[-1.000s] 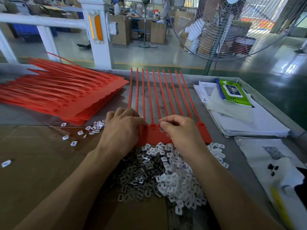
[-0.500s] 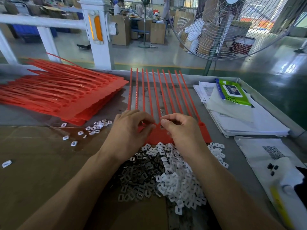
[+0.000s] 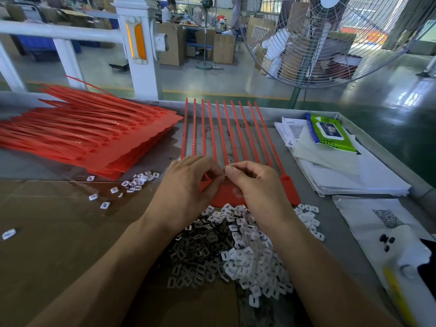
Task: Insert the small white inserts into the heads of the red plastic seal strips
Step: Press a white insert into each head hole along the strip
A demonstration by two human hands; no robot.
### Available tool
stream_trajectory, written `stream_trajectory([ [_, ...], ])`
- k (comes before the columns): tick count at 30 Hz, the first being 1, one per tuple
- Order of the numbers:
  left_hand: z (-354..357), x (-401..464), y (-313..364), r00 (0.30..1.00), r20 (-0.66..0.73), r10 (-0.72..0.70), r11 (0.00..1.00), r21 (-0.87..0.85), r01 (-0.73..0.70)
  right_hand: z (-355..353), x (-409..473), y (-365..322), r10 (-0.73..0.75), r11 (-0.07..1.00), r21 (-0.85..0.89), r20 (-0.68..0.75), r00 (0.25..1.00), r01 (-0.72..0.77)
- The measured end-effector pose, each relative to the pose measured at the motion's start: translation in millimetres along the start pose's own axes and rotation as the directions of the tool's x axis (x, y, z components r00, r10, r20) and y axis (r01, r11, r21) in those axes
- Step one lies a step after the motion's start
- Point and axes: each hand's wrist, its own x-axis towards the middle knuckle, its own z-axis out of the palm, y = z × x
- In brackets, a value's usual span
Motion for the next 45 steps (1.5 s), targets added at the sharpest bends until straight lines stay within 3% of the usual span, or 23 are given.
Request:
stream_trajectory([
  [4,-1,-1,-1,0.977,0.047,-0.206,0.929,-0.305,0.21,1,-2,-2,-0.072,0.997,-0.02,0.061,0.996,0.073],
  [12,-8,-3,0,0.942,0.162,-0.294,0.78,-0.528,0.335,-1,-2,-3,-0.084,0.996,-0.013,0.094,0.992,0.086],
  [18,-12,-1,-1,0.916,0.233,-0.326,0.679,-0.617,0.398,0,-2,-2,-0.077,0.997,-0.008,0.135,0.988,0.079],
  [28,-14,0,-9,0.852,0.363,-0.378,0.551,-0.651,0.522,-2,-4,-3,-0.333,0.901,-0.241,0.146,0.932,0.36],
  [30,-14,0,-9,0.862,0.325,-0.39,0.598,-0.622,0.505,-3,-2,-1,-0.347,0.89,-0.266,0.133,0.928,0.371],
  [31,-14,-1,-11,0.878,0.267,-0.398,0.674,-0.565,0.477,-4,0,0,-0.343,0.891,-0.275,0.11,0.933,0.36],
  [33,-13,-1,-17,0.909,0.08,-0.41,0.831,-0.377,0.408,-7,5,4,-0.315,0.9,-0.302,0.043,0.948,0.313],
  [36,-17,-1,-27,0.919,-0.096,-0.383,0.919,-0.138,0.369,-13,16,7,-0.244,0.911,-0.349,-0.026,0.969,0.22],
  [40,-15,-1,-39,0.886,0.027,-0.463,0.875,0.176,0.451,-10,33,2,-0.192,0.843,-0.506,0.032,0.981,0.181],
  [42,-13,-3,-41,0.866,0.097,-0.491,0.863,0.189,0.468,-4,38,1,-0.18,0.784,-0.59,0.082,0.98,0.194],
  [45,-11,-5,-44,0.871,0.092,-0.482,0.87,0.173,0.463,5,38,6,-0.19,0.726,-0.652,0.118,0.975,0.22],
])
